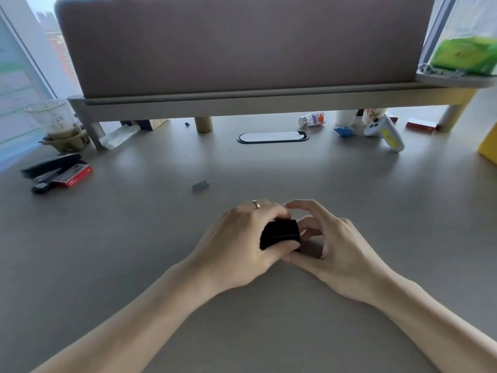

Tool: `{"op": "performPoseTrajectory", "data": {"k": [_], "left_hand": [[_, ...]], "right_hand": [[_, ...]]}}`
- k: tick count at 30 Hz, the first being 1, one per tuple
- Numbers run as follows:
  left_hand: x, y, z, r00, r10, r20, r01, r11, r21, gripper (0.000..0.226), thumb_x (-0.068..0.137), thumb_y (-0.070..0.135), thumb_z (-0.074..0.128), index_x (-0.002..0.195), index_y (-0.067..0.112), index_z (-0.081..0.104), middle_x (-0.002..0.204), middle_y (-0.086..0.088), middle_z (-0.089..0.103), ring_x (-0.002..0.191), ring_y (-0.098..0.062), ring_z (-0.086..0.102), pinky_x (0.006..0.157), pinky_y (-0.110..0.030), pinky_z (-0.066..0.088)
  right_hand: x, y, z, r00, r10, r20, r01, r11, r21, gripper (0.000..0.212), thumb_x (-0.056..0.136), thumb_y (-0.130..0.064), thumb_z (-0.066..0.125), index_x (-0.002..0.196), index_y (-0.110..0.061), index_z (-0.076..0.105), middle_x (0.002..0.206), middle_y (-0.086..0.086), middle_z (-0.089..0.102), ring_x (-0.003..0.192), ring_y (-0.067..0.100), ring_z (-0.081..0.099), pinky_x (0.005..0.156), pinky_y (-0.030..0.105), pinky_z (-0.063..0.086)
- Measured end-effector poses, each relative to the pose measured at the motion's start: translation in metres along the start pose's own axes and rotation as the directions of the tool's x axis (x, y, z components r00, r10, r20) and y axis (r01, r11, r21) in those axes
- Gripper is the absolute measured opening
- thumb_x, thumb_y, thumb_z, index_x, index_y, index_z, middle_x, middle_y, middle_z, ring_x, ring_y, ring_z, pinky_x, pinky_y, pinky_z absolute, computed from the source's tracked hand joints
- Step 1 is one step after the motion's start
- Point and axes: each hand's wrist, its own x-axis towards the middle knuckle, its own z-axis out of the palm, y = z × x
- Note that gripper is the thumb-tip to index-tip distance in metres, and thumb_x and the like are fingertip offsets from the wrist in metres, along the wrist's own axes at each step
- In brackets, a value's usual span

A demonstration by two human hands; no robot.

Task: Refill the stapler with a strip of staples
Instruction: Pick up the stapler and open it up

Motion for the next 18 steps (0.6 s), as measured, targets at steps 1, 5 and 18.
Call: {"op": "performPoseTrajectory", "data": {"k": [1, 5, 18], "left_hand": [[0.002, 0.002, 0.004, 1.000, 0.011, -0.004, -0.011, 1.000, -0.010, 0.029, 0.088, 0.047, 0.073, 0.110, 0.029, 0.068, 0.100, 0.012, 0.071, 0.093, -0.013, 0.068, 0.082, -0.039, 0.056], [-0.003, -0.001, -0.004, 0.978, -0.083, -0.190, 0.024, 0.956, -0.293, 0.018, 0.097, 0.032, 0.070, 0.108, 0.018, 0.068, 0.096, 0.011, 0.074, 0.093, -0.006, 0.070, 0.083, -0.021, 0.052], [-0.068, -0.058, -0.058, 0.898, -0.404, -0.176, 0.224, 0.762, -0.608, 0.007, 0.098, 0.030, 0.063, 0.096, 0.023, 0.062, 0.105, -0.007, 0.081, 0.107, -0.029, 0.076, 0.101, -0.054, 0.057]], "right_hand": [[0.000, 0.001, 0.000, 1.000, 0.009, 0.001, -0.009, 1.000, 0.007, 0.065, 0.080, -0.029, 0.084, 0.137, -0.033, 0.053, 0.098, -0.020, 0.080, 0.084, 0.009, 0.075, 0.072, 0.015, 0.051], [0.002, 0.004, 0.001, 0.999, 0.032, -0.006, -0.032, 0.999, -0.007, 0.071, 0.078, -0.030, 0.089, 0.138, -0.038, 0.051, 0.097, -0.021, 0.079, 0.090, 0.000, 0.074, 0.071, 0.004, 0.045], [0.002, 0.003, 0.001, 0.998, 0.064, 0.005, -0.064, 0.998, -0.013, 0.068, 0.079, -0.035, 0.088, 0.136, -0.045, 0.050, 0.103, -0.024, 0.079, 0.100, -0.004, 0.072, 0.083, 0.000, 0.044]]}}
